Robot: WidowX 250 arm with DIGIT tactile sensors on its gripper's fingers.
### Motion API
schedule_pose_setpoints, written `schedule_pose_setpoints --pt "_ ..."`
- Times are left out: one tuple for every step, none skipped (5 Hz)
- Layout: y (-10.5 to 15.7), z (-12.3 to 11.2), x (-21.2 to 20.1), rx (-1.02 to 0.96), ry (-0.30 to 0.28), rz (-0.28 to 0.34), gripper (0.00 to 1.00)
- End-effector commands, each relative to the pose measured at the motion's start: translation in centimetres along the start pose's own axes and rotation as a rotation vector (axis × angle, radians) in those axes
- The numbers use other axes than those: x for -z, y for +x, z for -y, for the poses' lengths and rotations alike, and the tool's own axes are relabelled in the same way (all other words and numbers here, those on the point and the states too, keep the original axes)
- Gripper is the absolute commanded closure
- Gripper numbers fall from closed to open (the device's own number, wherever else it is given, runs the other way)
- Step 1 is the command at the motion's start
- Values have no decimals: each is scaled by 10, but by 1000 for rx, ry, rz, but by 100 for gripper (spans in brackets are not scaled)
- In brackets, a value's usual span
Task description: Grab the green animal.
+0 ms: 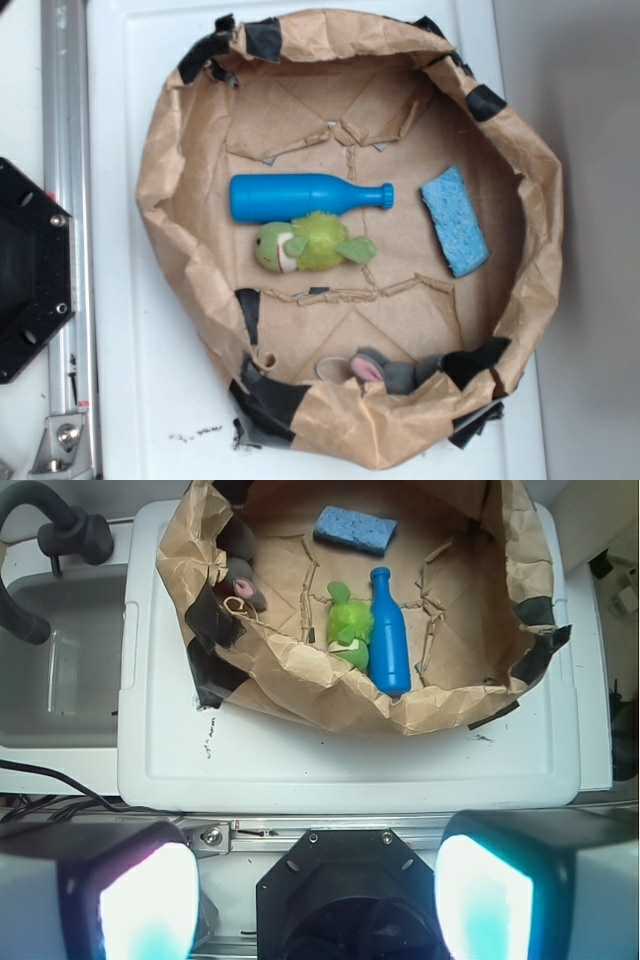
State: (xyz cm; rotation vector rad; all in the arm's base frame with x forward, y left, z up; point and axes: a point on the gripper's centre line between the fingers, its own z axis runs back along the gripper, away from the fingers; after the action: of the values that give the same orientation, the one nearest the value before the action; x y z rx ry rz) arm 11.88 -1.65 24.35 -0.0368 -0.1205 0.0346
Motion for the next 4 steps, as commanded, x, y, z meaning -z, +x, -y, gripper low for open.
schedule_pose_setpoints --pt "0 0 0 0 0 0 0" --pt "35 -10 27 47 -139 51 0" --pt "69 -21 46 -184 0 80 0" --pt "93 -36 86 -388 -38 134 0"
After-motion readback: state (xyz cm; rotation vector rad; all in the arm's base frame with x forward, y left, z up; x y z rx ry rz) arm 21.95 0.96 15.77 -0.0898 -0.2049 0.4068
